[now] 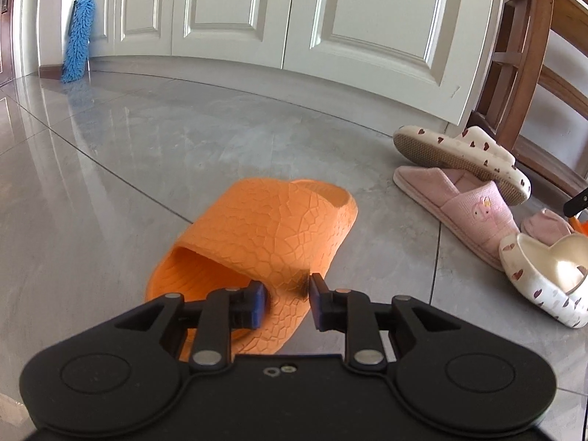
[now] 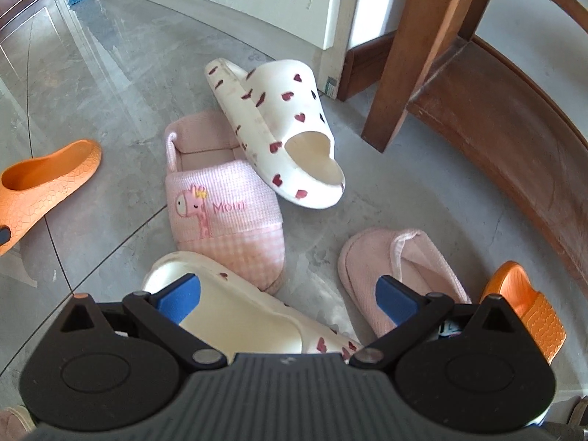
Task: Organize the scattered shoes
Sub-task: 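Carry the orange slide away from the rack and set it on the floor, then grasp the second orange slide by its strap with the left tool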
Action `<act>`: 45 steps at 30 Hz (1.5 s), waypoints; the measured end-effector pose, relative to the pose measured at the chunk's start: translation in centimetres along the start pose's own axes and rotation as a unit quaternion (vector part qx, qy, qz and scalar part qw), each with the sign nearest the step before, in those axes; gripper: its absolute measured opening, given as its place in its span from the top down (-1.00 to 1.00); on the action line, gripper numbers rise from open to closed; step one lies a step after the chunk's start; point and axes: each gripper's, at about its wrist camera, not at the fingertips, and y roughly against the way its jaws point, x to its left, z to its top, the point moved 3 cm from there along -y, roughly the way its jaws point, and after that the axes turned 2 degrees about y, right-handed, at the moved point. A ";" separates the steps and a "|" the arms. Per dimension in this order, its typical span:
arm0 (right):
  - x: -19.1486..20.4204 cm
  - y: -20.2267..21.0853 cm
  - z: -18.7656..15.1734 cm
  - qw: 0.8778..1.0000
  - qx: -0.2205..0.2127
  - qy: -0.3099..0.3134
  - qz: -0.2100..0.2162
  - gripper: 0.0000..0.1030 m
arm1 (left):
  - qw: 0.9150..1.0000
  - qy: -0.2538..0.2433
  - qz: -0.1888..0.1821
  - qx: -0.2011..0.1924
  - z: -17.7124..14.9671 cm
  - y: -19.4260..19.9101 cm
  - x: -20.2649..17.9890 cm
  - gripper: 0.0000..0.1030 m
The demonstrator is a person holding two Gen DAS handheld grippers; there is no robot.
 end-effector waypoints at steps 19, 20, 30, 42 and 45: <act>1.6 -2.5 -1.7 0.998 0.044 0.041 -0.011 -0.99 | 0.999 -0.037 0.014 -0.027 -2.9 0.4 -0.1 -0.28; 1.6 -2.6 -1.7 0.998 0.045 0.043 -0.011 -0.99 | 0.999 -0.045 0.012 -0.026 -3.1 0.4 -0.3 -0.29; 2.2 -3.2 -1.7 0.997 0.044 0.061 -0.012 -0.99 | 0.995 -0.092 0.032 -0.011 -4.1 1.2 -0.2 -0.53; 2.7 -4.5 -2.0 0.996 0.054 0.073 -0.008 -0.99 | 0.991 -0.104 0.082 0.038 -5.4 1.1 0.5 -0.91; 2.9 -4.6 -1.8 0.996 0.052 0.074 -0.006 -0.99 | 0.992 -0.092 0.083 0.036 -5.0 1.8 1.0 -0.91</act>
